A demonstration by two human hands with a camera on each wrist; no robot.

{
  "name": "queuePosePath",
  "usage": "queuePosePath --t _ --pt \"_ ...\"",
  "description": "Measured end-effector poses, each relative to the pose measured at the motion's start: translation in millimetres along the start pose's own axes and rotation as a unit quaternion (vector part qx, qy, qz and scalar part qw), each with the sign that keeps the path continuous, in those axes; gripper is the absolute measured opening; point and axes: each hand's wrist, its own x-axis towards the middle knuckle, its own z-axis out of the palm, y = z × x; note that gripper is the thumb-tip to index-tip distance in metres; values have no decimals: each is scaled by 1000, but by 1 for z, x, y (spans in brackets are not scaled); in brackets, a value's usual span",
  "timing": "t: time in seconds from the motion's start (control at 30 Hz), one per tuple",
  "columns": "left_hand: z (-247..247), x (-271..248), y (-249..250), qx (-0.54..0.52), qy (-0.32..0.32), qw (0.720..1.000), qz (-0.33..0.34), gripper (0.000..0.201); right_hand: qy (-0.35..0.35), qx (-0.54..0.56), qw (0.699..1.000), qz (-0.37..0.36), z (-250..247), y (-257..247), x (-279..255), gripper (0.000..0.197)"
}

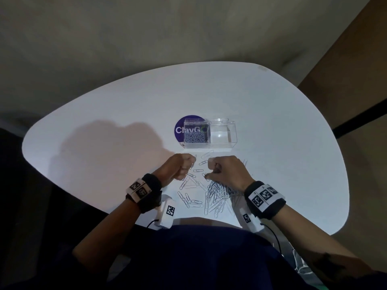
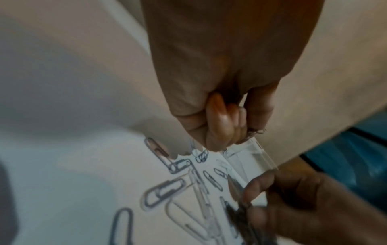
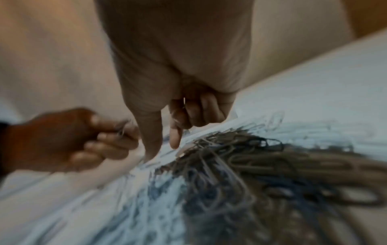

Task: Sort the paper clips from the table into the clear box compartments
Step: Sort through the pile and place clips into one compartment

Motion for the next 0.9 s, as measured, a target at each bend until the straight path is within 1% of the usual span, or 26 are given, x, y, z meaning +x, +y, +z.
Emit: queuePosePath --t 0.07,0.1,0.17,0.2,0.27,0.33,0.37,0.4,0.43,0.47,0.5,0.53,0.57,0.63,0.7,0.77,0.8,0.83,0.9 --pt "-2 -3 2 -40 -31 999 -1 20 -5 -91 996 -18 6 -6 -1 29" --pt "-3 -4 2 -54 -47 997 -1 19 -4 -112 993 -27 10 -6 0 25" --pt "-4 -6 1 -85 -65 994 -1 12 3 -118 992 -39 14 -10 2 15" --pt "-4 -6 0 -108 -71 992 -3 7 0 -112 993 -36 15 -11 3 12" --pt "-3 -6 0 -140 -71 988 -11 8 -22 -99 995 -16 14 -12 5 13" --pt "-1 -6 2 -132 -57 990 -13 9 -48 -84 995 -6 13 -11 5 18" --pt "0 -6 4 -119 -48 992 -12 9 -53 -61 997 -4 13 -10 6 20" --pt "0 -6 5 -108 -40 993 -9 8 -53 -12 999 4 11 -9 5 23" --pt "0 -6 6 -101 -34 994 -5 8 -50 58 997 16 9 -9 4 28" --pt "0 -7 7 -99 -30 995 1 7 -50 143 988 38 6 -11 2 33" --pt "-1 -7 9 -97 -30 995 7 7 -53 231 970 56 4 -13 0 35" --pt "-2 -8 12 -94 -32 995 13 8 -56 304 948 78 1 -16 -3 32" --pt "-2 -9 16 -88 -34 995 21 8 -59 364 924 96 0 -18 -3 25" --pt "-2 -9 28 -75 -33 996 32 12 -64 440 887 121 -2 -22 -3 12" --pt "-3 -10 44 -43 -18 998 51 17 -67 493 858 123 -4 -26 -2 1" --pt "-4 -6 62 27 6 995 94 16 -73 511 846 135 -6 -27 1 24" --pt "-3 -3 72 70 19 991 116 13 -84 516 840 145 -8 -30 2 31" --pt "-1 1 82 106 42 987 116 10 -92 524 832 160 -9 -30 4 33" --pt "4 15 100 169 98 977 86 9 -105 539 813 194 -12 -33 6 29"
